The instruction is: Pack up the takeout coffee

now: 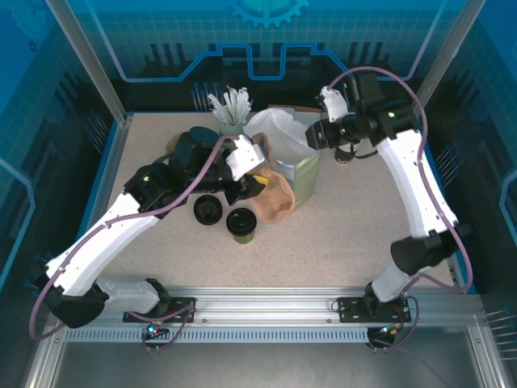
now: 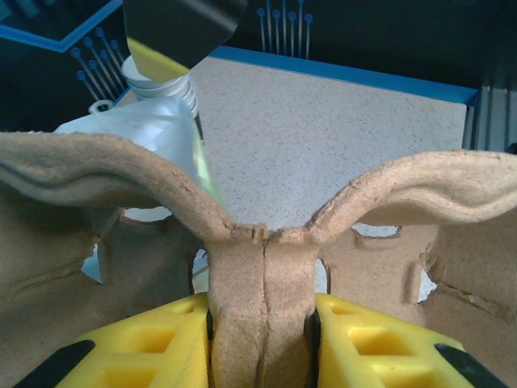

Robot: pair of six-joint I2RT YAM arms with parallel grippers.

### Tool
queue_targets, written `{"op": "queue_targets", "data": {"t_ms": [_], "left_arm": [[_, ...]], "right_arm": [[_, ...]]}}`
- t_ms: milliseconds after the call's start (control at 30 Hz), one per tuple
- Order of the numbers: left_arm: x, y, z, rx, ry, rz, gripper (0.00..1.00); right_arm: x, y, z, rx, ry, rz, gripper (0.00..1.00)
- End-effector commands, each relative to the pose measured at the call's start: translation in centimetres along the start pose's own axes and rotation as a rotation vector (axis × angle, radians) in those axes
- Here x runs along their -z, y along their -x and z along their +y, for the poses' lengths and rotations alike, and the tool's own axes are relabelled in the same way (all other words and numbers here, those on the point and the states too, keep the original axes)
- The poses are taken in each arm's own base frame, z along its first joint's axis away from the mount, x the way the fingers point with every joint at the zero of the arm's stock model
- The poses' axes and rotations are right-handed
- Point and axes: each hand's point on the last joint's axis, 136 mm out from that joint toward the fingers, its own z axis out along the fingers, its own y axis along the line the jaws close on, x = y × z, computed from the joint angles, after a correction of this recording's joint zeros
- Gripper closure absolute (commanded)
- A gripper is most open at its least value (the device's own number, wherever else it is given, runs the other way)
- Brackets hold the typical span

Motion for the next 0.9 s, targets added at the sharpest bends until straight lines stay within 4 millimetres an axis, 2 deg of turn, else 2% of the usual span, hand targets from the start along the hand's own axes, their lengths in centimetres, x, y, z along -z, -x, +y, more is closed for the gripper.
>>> {"op": "queue_targets", "data": {"t_ms": [0, 133, 267, 700, 867], "left_arm": [[1.3, -0.2, 0.7, 0.062, 0.026, -0.028, 0.67], [2.3, -0.6, 1.4, 0.099, 0.044, -0.04, 0.67], [2.8, -0.6, 1.7, 0.11, 0.052, -0.041, 0.67], [2.9, -0.6, 2.0, 0.12, 0.058, -0.043, 0.67], [2.9, -0.3, 2.0, 0.122, 0.054, -0.046, 0.67]], "right_arm": [[-0.6, 2.7, -1.3, 0.095, -0.056, -0.053, 0.51], [-3.4, 3.9, -2.3, 0.127, -0.073, -0.036, 0.5], [-5.0, 4.6, -2.7, 0.157, -0.07, -0.025, 0.48], [-9.5, 3.2, -3.6, 0.152, -0.036, 0.082, 0.48], [-10.6, 2.6, -3.6, 0.143, -0.014, 0.115, 0.5]]}}
